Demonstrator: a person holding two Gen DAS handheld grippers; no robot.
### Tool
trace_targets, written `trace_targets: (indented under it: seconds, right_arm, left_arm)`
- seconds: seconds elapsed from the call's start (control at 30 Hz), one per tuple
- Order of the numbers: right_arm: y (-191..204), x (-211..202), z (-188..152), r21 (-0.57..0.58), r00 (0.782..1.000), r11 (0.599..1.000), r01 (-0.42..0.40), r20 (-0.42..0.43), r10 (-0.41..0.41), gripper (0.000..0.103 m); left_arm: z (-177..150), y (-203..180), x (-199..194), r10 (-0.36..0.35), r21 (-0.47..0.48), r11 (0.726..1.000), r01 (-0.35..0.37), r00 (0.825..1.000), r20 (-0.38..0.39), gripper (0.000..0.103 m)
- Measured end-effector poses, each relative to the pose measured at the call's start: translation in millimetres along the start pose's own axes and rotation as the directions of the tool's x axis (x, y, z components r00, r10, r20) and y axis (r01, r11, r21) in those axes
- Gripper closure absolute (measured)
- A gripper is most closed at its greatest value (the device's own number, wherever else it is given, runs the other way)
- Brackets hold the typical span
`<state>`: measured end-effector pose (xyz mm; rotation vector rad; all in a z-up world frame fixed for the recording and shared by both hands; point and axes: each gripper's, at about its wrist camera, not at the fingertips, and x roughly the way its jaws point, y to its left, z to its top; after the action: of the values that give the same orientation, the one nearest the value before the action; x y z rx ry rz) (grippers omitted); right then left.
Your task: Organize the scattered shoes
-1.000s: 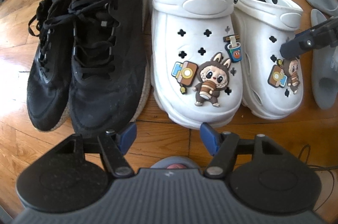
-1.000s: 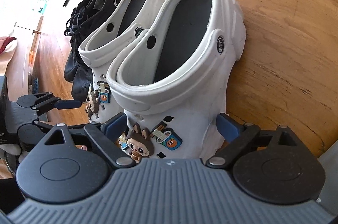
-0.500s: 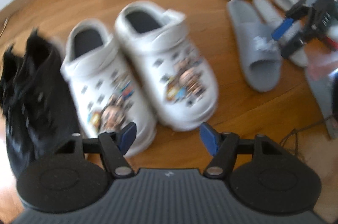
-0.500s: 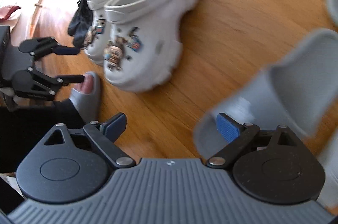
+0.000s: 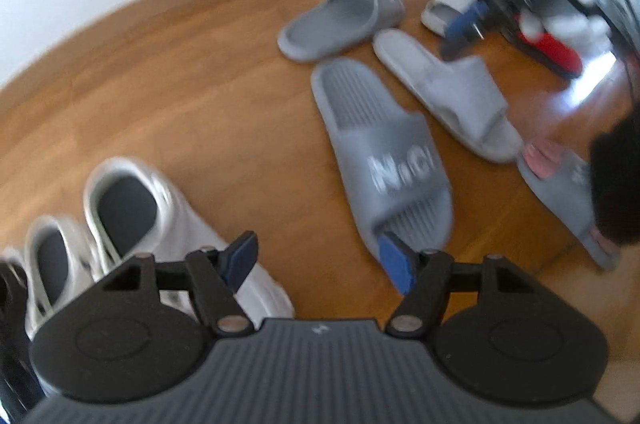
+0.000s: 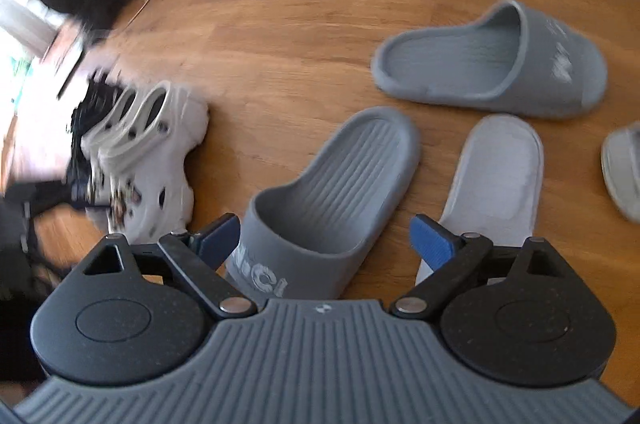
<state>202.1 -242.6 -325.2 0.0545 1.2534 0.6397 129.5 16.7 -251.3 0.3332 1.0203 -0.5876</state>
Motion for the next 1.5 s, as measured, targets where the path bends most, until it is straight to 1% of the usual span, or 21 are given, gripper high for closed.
trace_targets:
  seconds: [0.07, 0.1, 0.2, 0.3, 0.43, 0.47, 0.5, 0.57, 0.73, 0.9, 1.0, 1.07, 1.13, 1.17, 1.2, 1.23, 1.27, 1.3, 1.33, 1.4, 1.5]
  right_arm:
    - [25, 7, -4, -0.175, 1.000, 0.984, -0.020, 0.008, 0.021, 0.010]
    - [28, 6, -3, -0.198, 1.000, 0.980, -0.021, 0.008, 0.023, 0.010]
    - [65, 28, -14, -0.417, 0.998, 0.907, -0.056, -0.039, 0.043, 0.010]
    - [82, 49, -27, -0.529, 0.995, 0.845, -0.079, -0.087, 0.038, 0.011]
    - [93, 72, -36, -0.610, 0.998, 0.791, -0.038, -0.067, -0.003, 0.026]
    - [92, 77, -36, -0.614, 0.997, 0.789, -0.020, -0.066, -0.026, 0.035]
    - [90, 82, -36, -0.617, 0.997, 0.787, -0.001, -0.066, -0.050, 0.040]
    - [77, 83, -29, -0.579, 0.994, 0.815, -0.012, -0.099, -0.056, 0.047]
    - [55, 71, -26, -0.486, 0.987, 0.874, -0.015, -0.146, -0.065, 0.059]
    - [37, 62, -35, -0.391, 0.971, 0.920, -0.004, -0.221, -0.090, 0.060]
    - [26, 48, -26, -0.338, 0.976, 0.940, -0.040, -0.214, -0.035, 0.054]
    - [10, 29, -4, -0.290, 0.992, 0.956, -0.049, -0.129, 0.011, 0.035]
    - [-14, 16, 25, -0.236, 0.999, 0.971, 0.030, -0.010, -0.033, 0.026]
    - [-24, 14, 33, -0.211, 0.998, 0.976, 0.058, 0.021, -0.055, 0.024]
    - [-33, 12, 41, -0.186, 0.996, 0.979, 0.085, 0.050, -0.077, 0.023]
    - [-62, 10, 60, -0.089, 0.983, 0.983, 0.158, 0.111, -0.148, 0.023]
    - [-78, 8, 67, -0.030, 0.974, 0.983, 0.183, 0.140, -0.177, 0.023]
    - [-104, 6, 76, 0.074, 0.963, 0.979, 0.191, 0.180, -0.202, 0.023]
    - [-114, 6, 78, 0.115, 0.959, 0.975, 0.191, 0.191, -0.211, 0.022]
    - [-156, 7, 85, 0.264, 0.943, 0.944, 0.200, 0.209, -0.258, 0.021]
    - [-181, 15, 84, 0.314, 0.942, 0.927, 0.205, 0.196, -0.274, 0.017]
  left_arm:
    - [13, 11, 8, 0.026, -0.062, 0.998, -0.026, 1.000, -0.006, 0.037]
    - [21, 17, 13, 0.035, -0.106, 0.994, -0.036, 0.999, -0.014, 0.037]
    - [36, 31, 30, 0.037, -0.240, 0.970, -0.043, 0.999, -0.031, 0.037]
    - [48, 31, 38, 0.041, -0.275, 0.961, -0.042, 0.999, -0.011, 0.037]
    - [66, 24, 44, 0.044, -0.257, 0.965, -0.041, 0.999, 0.006, 0.037]
    - [71, 23, 46, 0.040, -0.260, 0.965, -0.036, 0.999, 0.012, 0.037]
    - [74, 22, 46, 0.034, -0.266, 0.964, -0.029, 0.999, 0.015, 0.037]
    - [74, 23, 45, 0.013, -0.275, 0.961, -0.008, 1.000, 0.013, 0.037]
    - [61, 27, 50, 0.005, -0.291, 0.957, -0.012, 1.000, -0.022, 0.037]
    - [46, 33, 53, -0.040, -0.344, 0.939, 0.012, 0.996, -0.074, 0.037]
    - [44, 32, 51, -0.046, -0.338, 0.941, 0.018, 0.996, -0.074, 0.037]
    - [44, 31, 49, -0.048, -0.331, 0.943, 0.021, 0.996, -0.071, 0.037]
    - [43, 30, 47, -0.049, -0.324, 0.946, 0.024, 0.996, -0.069, 0.037]
    - [43, 30, 46, -0.050, -0.321, 0.947, 0.026, 0.996, -0.069, 0.037]
    - [42, 30, 46, -0.051, -0.321, 0.947, 0.026, 0.996, -0.071, 0.037]
    - [41, 30, 46, -0.053, -0.322, 0.946, 0.027, 0.996, -0.074, 0.037]
    - [41, 31, 46, -0.059, -0.328, 0.944, 0.030, 0.995, -0.080, 0.037]
    - [40, 31, 46, -0.065, -0.334, 0.942, 0.032, 0.994, -0.086, 0.037]
    - [39, 32, 46, -0.074, -0.344, 0.938, 0.038, 0.993, -0.092, 0.037]
    - [37, 37, 46, -0.112, -0.385, 0.921, 0.063, 0.988, -0.106, 0.037]
    - [36, 38, 45, -0.113, -0.390, 0.919, 0.064, 0.988, -0.104, 0.037]
